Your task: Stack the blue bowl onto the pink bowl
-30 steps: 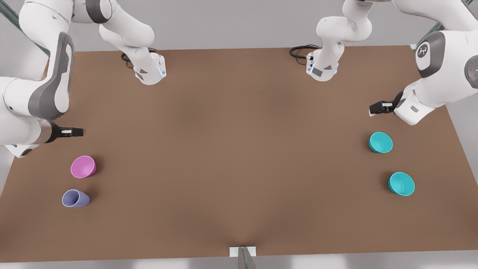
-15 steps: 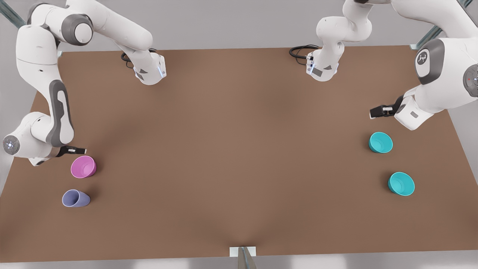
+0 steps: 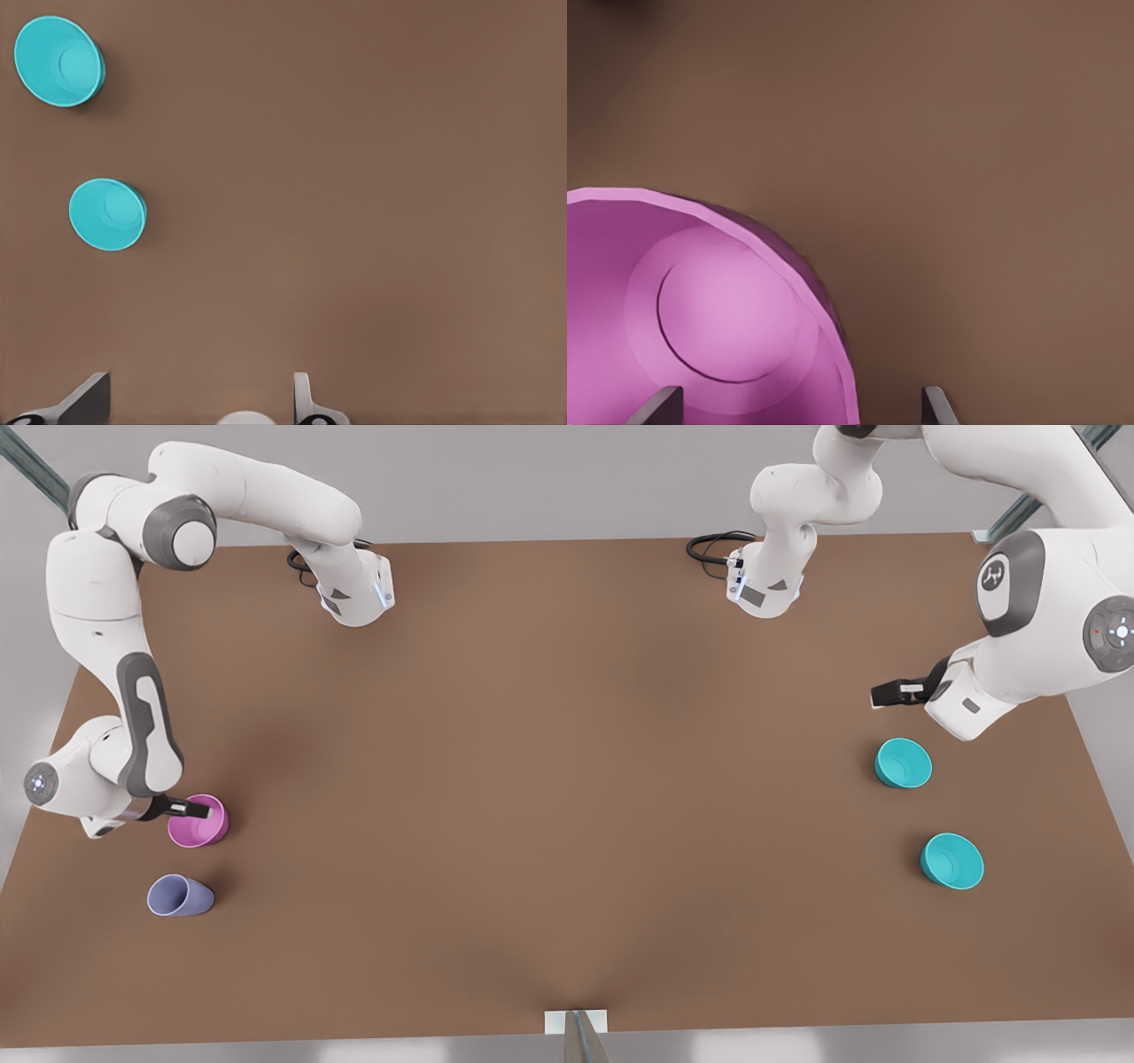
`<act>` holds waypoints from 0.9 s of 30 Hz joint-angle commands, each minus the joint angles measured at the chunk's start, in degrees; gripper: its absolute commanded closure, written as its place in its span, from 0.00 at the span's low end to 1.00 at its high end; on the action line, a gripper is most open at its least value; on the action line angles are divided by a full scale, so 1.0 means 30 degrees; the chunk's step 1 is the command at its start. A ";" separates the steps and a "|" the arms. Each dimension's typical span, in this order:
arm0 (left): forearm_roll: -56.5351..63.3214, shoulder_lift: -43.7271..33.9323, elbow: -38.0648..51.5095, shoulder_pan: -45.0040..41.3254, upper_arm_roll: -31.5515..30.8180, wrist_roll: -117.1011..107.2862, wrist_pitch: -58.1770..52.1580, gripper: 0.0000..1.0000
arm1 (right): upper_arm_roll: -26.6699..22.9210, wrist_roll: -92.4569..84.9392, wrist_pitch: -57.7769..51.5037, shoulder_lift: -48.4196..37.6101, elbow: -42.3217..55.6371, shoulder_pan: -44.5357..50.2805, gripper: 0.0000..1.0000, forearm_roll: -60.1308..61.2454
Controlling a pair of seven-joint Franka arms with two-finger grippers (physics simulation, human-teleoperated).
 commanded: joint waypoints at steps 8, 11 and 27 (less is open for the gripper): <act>-0.0074 0.0019 -0.0021 -0.0040 0.0005 0.0060 -0.0175 0.00 | 0.0097 -0.0900 -0.0866 -0.0049 0.0827 0.0066 0.63 0.0199; -0.0074 0.0019 -0.0021 -0.0040 0.0005 0.0060 -0.0175 0.00 | 0.0156 -0.1016 -0.1193 -0.0049 0.0976 0.0125 0.79 0.0170; -0.0074 0.0078 -0.0021 -0.0011 0.0005 -0.0116 -0.0409 0.00 | 0.9150 1.4625 -0.3420 -0.1926 0.3815 0.7037 0.79 0.1781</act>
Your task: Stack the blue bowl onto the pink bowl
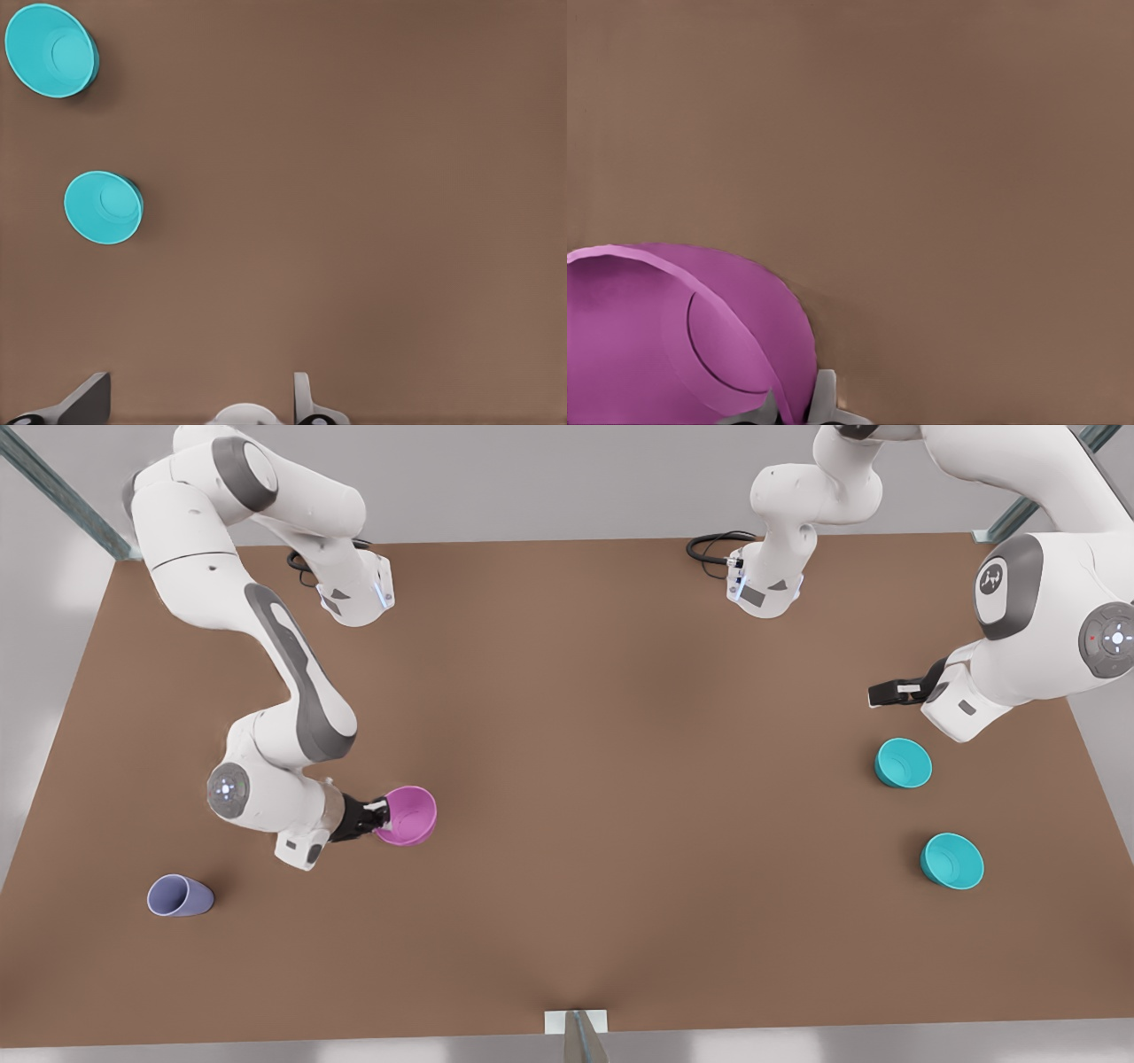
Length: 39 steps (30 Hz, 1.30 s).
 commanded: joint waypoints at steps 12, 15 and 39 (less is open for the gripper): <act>0.0038 0.0069 0.0008 -0.0026 0.0005 -0.0184 -0.0417 0.00 | -0.1335 1.8170 0.1052 0.7718 0.7648 0.5987 0.79 -0.0040; 0.0067 0.0040 0.0008 -0.0026 0.0005 -0.0184 -0.0417 0.00 | -0.1864 1.8199 0.1111 0.8041 0.7706 0.6689 0.79 -0.0011; -0.0079 0.2325 -0.1014 0.1703 0.2026 0.7226 0.4470 0.00 | -0.2655 1.5038 -1.3095 0.4263 1.2336 0.2447 0.00 -0.0040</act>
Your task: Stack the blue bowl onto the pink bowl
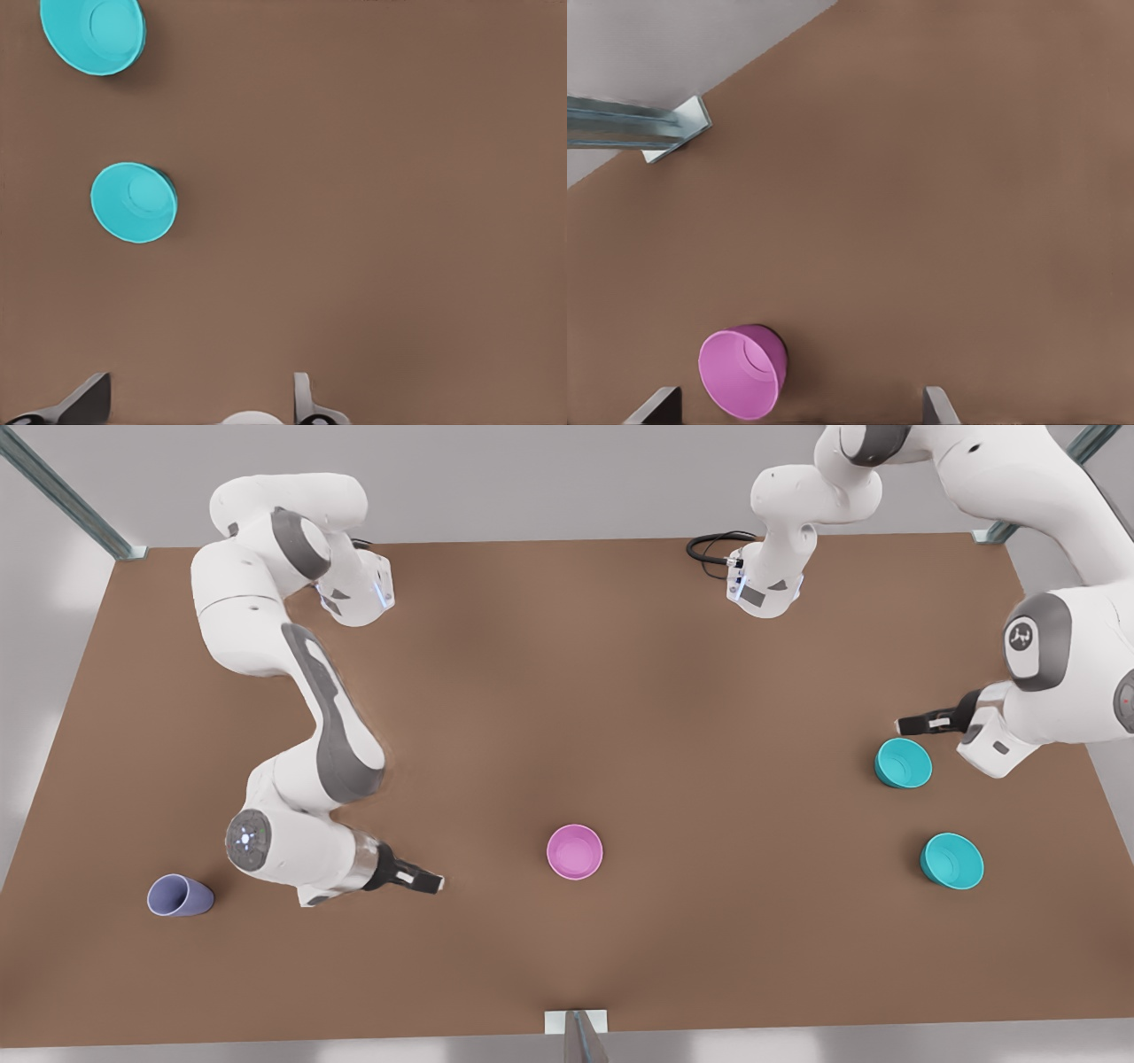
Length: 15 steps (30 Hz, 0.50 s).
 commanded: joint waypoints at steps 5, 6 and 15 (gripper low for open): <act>0.0005 0.0000 -0.4897 0.0049 0.1789 0.9801 0.8247 0.00 | -0.0281 -1.1989 -1.2661 -0.4940 0.0098 -0.4985 0.00 -0.5196; -0.0141 0.0234 -0.5600 0.0049 0.2930 1.2435 0.9625 0.00 | -0.0223 -1.2523 -1.3685 -0.6697 0.0010 -0.4723 0.00 -0.6107; -0.2925 0.3310 -0.8152 0.0254 0.5337 2.0293 1.5663 0.00 | -0.2068 -1.2611 -1.1026 -1.3527 -0.6960 -0.3608 0.00 -0.4645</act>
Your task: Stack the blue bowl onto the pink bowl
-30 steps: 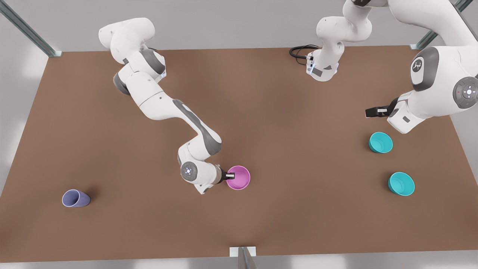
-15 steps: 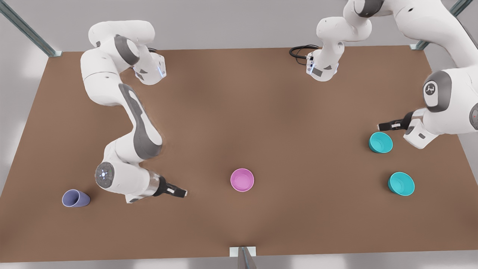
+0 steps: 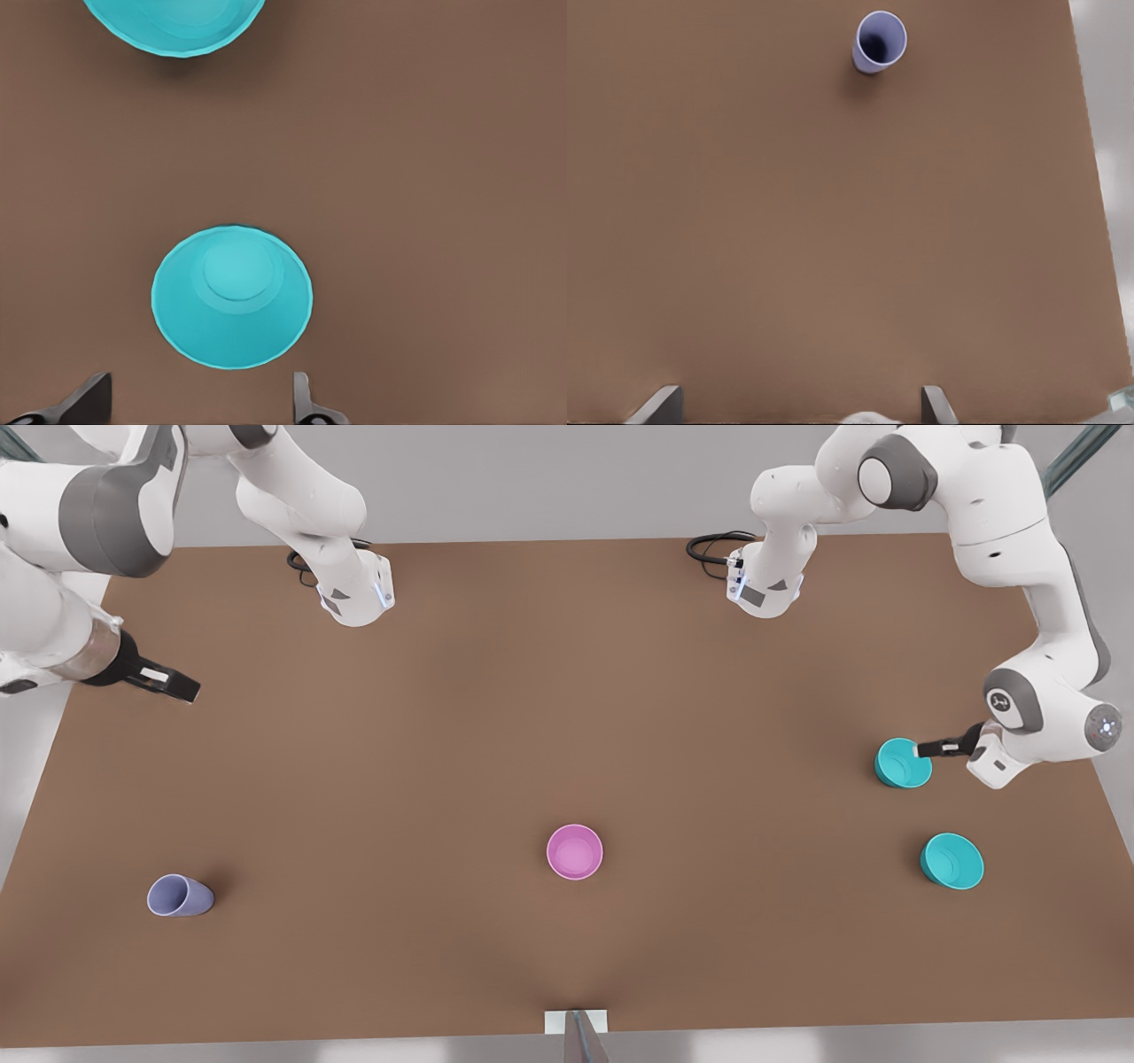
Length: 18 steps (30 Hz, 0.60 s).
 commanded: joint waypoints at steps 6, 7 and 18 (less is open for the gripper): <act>-0.7244 0.2828 -0.0216 0.2153 0.0216 1.3836 0.3206 0.00 | -0.0015 -0.5940 0.1158 -0.0817 -0.1661 0.0055 0.00 0.0643; -0.7834 0.2976 -0.0274 0.2476 0.0216 1.3836 0.2587 0.00 | -0.0015 -0.5940 0.1158 -0.0817 -0.1661 0.0055 0.00 0.0643; -0.8685 0.3767 -0.0685 0.2476 0.0274 1.3748 0.1943 0.50 | -0.0161 -0.5940 0.1099 -0.0729 -0.1632 0.0055 0.00 0.0643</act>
